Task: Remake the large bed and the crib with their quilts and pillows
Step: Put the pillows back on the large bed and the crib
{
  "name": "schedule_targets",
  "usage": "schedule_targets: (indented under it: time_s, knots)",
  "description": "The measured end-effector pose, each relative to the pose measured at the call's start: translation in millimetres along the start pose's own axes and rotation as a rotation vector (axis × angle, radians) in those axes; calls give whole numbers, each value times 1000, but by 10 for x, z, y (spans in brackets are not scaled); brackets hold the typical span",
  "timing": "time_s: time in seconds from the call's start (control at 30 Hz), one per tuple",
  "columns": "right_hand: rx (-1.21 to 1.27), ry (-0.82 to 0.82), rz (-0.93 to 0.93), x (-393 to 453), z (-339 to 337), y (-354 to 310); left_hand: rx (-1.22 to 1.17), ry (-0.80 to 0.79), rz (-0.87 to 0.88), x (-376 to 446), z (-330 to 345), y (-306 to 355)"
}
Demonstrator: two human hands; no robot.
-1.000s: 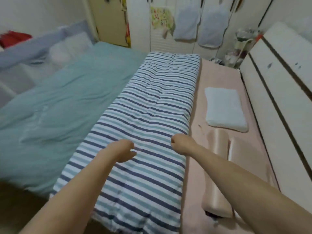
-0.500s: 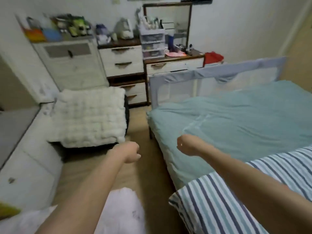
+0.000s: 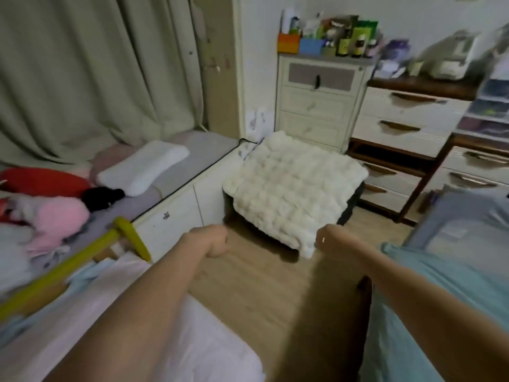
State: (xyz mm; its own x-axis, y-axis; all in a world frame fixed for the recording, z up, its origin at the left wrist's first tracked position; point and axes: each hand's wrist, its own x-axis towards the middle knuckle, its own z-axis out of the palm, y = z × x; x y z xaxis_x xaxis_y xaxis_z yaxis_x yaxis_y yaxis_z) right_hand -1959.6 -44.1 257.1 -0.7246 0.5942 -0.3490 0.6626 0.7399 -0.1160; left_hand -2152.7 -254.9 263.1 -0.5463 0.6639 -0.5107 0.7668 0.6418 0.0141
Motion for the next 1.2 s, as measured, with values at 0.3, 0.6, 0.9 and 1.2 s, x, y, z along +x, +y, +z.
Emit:
schedule_targets:
  time_s: [0.3,0.6,0.9,1.2]
  knots:
    - [-113,-61,-307,1779,-300,-570,-101,-90,-237,1054,-413,-685]
    - [-191,-130,-383,3668,-998,-1110,-234,-48,-251,2293,-1292,-1262]
    - [-310,-136,-626,5316,-1222,-2286,-249,-80,-397,3181,-1637,-2198]
    - [-347,-169,-900,6795,-1533,-3917,-467,21,-689,3828,-1793,-3455]
